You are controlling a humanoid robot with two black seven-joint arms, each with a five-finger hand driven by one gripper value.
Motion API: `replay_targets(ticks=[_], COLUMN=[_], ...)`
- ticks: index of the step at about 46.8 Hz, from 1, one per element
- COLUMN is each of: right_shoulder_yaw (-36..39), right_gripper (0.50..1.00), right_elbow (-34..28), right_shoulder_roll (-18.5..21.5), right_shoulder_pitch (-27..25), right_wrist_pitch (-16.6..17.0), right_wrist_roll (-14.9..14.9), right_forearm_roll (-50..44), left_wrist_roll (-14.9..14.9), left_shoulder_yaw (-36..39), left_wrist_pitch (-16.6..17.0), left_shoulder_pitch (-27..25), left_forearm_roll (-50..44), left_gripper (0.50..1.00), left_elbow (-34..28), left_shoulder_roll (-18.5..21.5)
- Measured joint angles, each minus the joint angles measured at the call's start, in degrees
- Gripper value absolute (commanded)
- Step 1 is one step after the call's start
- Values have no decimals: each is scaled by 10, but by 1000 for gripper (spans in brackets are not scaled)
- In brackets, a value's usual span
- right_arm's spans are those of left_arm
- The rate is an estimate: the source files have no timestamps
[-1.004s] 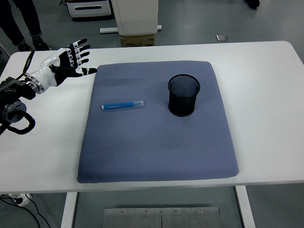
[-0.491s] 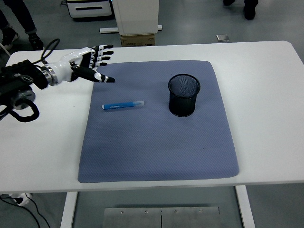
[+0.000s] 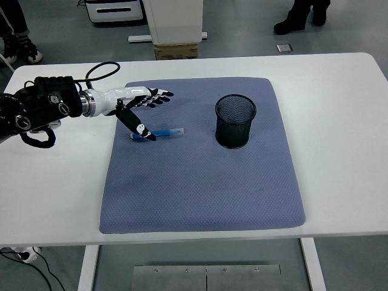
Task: Left hand places marker in pen holder
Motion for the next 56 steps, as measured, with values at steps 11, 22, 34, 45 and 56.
replay_targets(ticks=[11,22,34,45,56], right_shoulder_yaw=[0,0,0,0,0], right_gripper=[1000,1000,1000,1000,1000], right_elbow=[0,0,0,0,0], right_shoulder_roll=[0,0,0,0,0], right_shoulder_pitch=[0,0,0,0,0], right_wrist_pitch=[0,0,0,0,0], right_wrist_roll=[0,0,0,0,0], right_forearm_roll=[0,0,0,0,0], left_wrist_roll=[0,3,7,37,62], left_shoulder_yaw=[30,34,45,61,64], left_wrist_pitch=[1,8,29,32,32], left_shoulder_pitch=[-19,-20,-26,-30,-31], left_forearm_roll=[3,31,74,98,104], left_gripper=[1000,1000,1000,1000,907], left_elbow=[1,1,1,2,3], left_shoulder_roll=[-7,-32,-57,-67,-69])
